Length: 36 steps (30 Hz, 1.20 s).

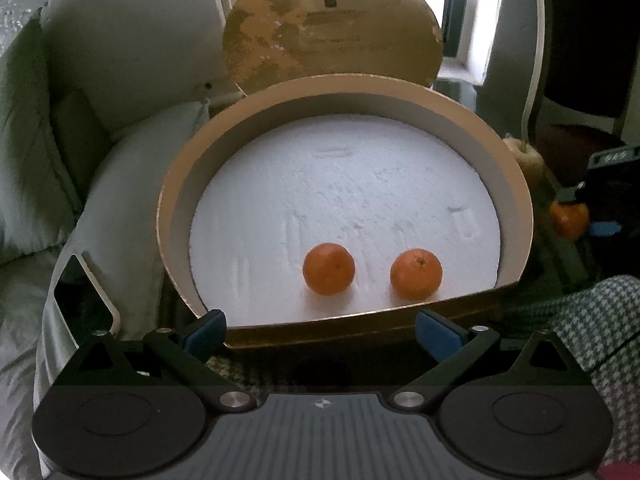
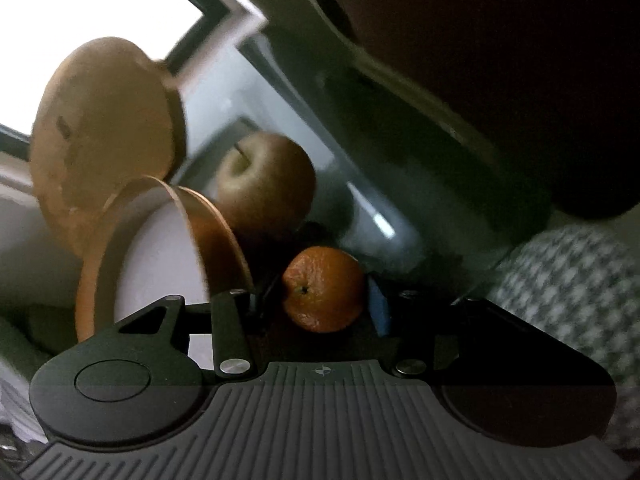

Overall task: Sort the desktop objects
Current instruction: 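Grasp the third mandarin with the right tool, then place the third mandarin in the box and open the right tool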

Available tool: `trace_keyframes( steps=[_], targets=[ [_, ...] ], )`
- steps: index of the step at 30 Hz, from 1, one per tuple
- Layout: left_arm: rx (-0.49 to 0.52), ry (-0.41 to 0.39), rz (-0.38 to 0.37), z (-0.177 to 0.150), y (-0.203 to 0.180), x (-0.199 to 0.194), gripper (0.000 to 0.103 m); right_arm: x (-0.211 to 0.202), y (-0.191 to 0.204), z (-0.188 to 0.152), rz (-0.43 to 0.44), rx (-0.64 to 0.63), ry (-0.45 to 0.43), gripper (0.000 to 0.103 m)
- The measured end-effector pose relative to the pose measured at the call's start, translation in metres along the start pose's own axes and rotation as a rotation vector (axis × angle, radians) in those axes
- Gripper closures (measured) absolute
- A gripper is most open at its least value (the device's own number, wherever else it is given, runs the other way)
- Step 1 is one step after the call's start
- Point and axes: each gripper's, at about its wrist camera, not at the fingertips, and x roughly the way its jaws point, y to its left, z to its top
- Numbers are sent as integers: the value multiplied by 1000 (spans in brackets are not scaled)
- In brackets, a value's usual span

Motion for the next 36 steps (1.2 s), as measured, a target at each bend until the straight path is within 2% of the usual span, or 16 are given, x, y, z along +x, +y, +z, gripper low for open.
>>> trace_keyframes(
  steps=[5, 8, 12, 21, 31, 33, 36],
  targets=[
    [-82, -61, 45, 9, 33, -11, 2, -38, 46, -4, 47, -138, -113, 55],
    [-135, -81, 88, 11, 56, -13, 2, -45, 83, -14, 94, -249, -133, 55],
    [-175, -55, 106, 6, 72, -5, 2, -24, 124, -34, 123, -374, -72, 55],
    [-216, 14, 92, -6, 85, 14, 2, 50, 159, -78, 56, -508, 129, 55],
    [-205, 31, 80, -8, 81, 19, 2, 86, 158, -86, -18, -519, 163, 54],
    [-200, 28, 84, -8, 80, 17, 2, 82, 157, -85, -9, -509, 174, 46],
    [-188, 18, 85, -8, 76, 12, 2, 74, 155, -81, 14, -488, 167, 42]
  ],
)
